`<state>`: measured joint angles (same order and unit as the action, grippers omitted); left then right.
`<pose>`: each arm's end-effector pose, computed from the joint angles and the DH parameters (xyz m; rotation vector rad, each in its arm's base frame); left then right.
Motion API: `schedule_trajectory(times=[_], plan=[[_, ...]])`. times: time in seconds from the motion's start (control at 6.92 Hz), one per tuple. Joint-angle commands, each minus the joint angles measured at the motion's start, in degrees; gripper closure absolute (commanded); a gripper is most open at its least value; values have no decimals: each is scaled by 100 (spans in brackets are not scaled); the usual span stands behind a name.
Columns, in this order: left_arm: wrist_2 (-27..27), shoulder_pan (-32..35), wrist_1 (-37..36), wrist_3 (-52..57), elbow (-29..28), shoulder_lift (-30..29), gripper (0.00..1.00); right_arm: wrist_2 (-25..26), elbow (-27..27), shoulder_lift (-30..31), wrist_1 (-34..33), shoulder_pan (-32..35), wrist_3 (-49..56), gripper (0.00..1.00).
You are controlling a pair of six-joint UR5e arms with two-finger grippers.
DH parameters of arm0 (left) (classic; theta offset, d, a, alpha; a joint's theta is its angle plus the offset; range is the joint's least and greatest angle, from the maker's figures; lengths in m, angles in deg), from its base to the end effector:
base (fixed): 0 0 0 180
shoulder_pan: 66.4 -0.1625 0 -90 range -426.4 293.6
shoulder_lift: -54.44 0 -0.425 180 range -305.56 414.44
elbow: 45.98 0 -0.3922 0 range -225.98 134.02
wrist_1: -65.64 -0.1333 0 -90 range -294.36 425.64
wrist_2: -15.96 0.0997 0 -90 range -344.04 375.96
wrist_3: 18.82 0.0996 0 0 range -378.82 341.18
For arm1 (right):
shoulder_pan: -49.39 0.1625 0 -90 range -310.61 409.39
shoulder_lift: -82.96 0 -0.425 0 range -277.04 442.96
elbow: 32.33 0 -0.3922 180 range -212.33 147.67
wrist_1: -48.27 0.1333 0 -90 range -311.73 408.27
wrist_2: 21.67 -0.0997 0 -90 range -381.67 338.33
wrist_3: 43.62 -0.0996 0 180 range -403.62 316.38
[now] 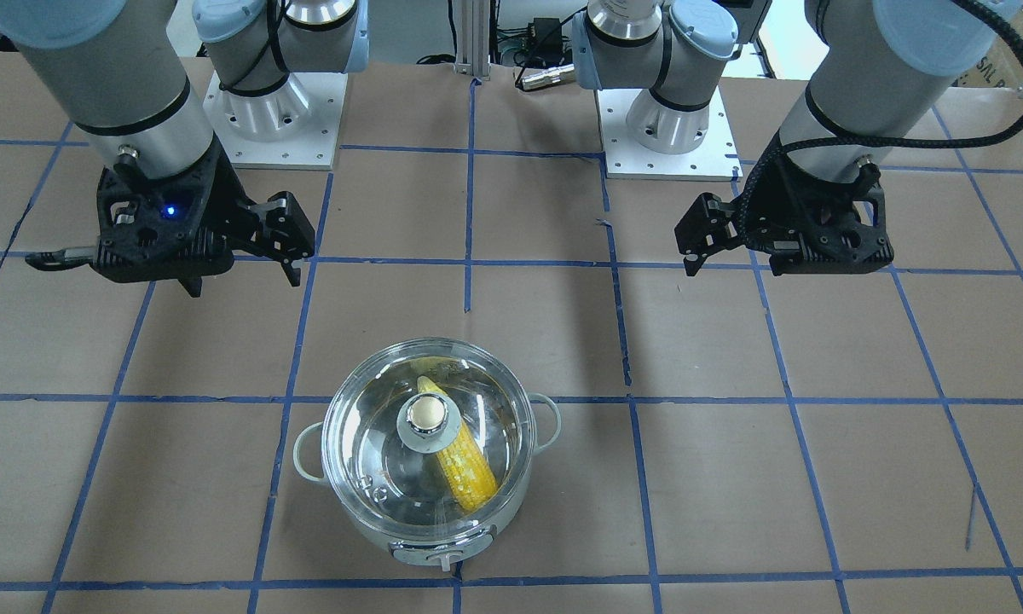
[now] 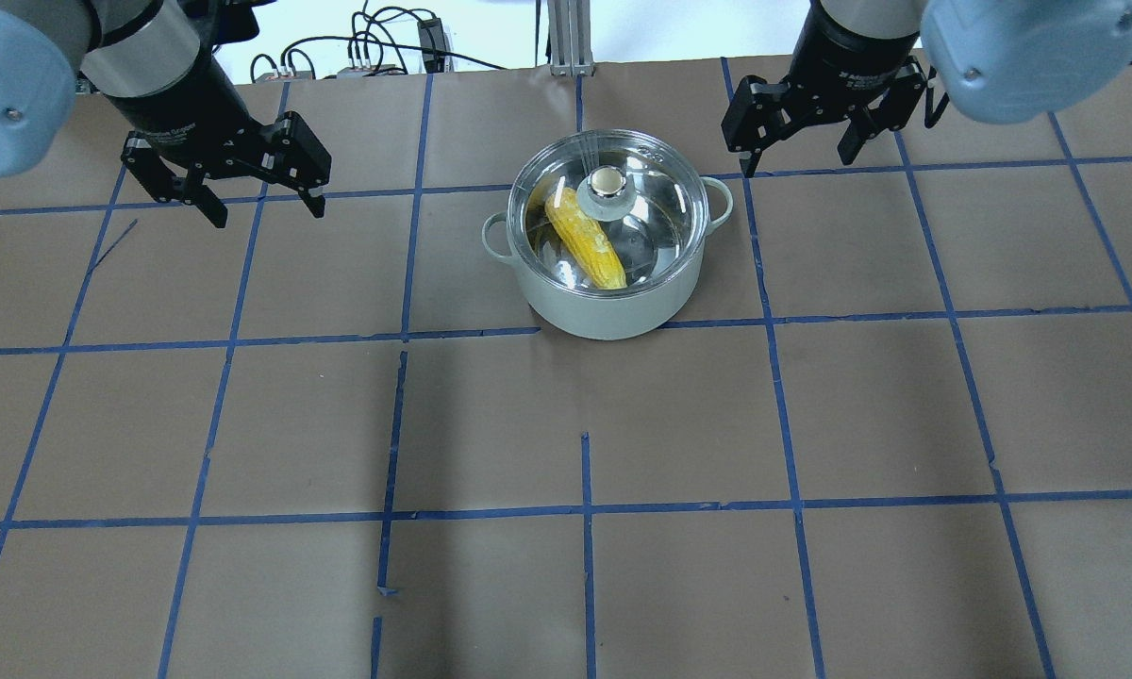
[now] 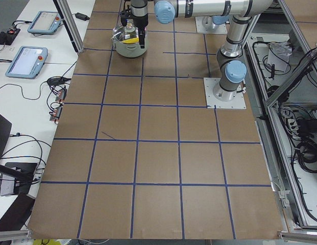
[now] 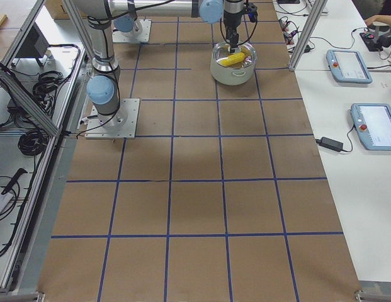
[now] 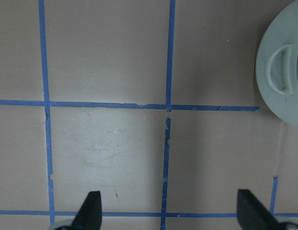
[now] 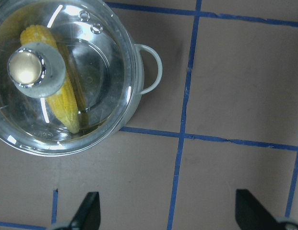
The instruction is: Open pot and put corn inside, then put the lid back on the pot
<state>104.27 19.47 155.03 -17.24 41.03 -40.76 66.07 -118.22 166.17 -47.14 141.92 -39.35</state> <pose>-0.0979 -0.5358 0.4683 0.0699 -3.1097 -0.0411 0.1612 -0.5398 0.4715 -0.1854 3.0964 -0.0748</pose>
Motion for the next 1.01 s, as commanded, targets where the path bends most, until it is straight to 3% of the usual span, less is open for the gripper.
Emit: schedule_trajectory(times=[0.0, 0.87], plan=[[-7, 0, 0, 0, 0, -7, 0, -3, -209, 256, 632, -86, -40, 0], [-42, 0, 0, 0, -18, -51, 0, 164, -252, 468, 691, -86, -321, 0]])
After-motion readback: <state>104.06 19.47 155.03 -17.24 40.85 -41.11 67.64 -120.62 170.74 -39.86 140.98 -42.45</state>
